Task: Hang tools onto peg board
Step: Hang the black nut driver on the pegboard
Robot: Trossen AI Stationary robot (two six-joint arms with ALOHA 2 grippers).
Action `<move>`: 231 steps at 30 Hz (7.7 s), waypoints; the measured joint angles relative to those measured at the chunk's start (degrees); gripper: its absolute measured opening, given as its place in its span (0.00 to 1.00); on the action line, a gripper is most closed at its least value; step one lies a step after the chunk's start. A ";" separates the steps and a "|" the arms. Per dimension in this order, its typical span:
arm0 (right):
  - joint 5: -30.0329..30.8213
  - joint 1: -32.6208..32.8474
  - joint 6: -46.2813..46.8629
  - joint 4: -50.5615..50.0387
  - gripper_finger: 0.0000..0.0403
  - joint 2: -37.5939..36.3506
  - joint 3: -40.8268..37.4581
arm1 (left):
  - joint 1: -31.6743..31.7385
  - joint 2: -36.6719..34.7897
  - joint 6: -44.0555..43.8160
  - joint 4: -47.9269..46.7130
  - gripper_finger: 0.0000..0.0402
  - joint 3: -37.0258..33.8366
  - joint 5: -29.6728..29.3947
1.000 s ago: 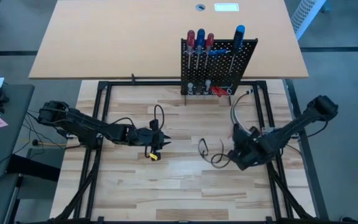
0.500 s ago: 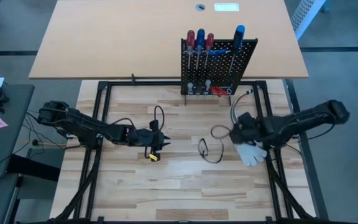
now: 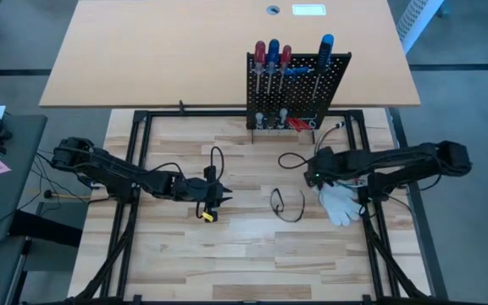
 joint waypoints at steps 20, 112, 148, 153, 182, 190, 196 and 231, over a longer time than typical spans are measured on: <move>-2.33 -0.15 -1.05 1.95 0.52 8.53 -0.12 | 0.00 0.00 -0.92 -0.20 0.22 0.00 0.00; 15.58 27.53 -81.69 86.80 0.45 0.21 -0.58 | 6.43 27.39 12.39 41.30 0.01 17.92 10.03; 24.27 27.27 -63.21 55.98 0.28 -3.91 8.61 | 7.06 25.62 11.06 32.99 0.10 17.92 5.35; 34.36 27.53 -55.74 41.78 0.28 -10.57 10.45 | 7.58 25.90 7.85 20.42 0.23 17.77 6.71; 15.28 -19.16 -62.36 41.53 0.28 -16.82 4.76 | 3.51 25.76 5.40 12.98 0.30 13.42 8.04; 10.61 -23.99 -62.54 44.20 0.28 -13.50 4.76 | 3.10 25.77 5.53 12.94 0.30 13.41 8.07; 9.29 -25.05 -61.36 45.51 0.28 -11.30 4.96 | 3.10 25.77 5.53 12.96 0.30 13.42 8.07; 13.25 -22.23 -60.12 58.92 0.29 -20.20 -8.70 | 3.02 25.81 5.11 11.91 0.30 13.40 8.06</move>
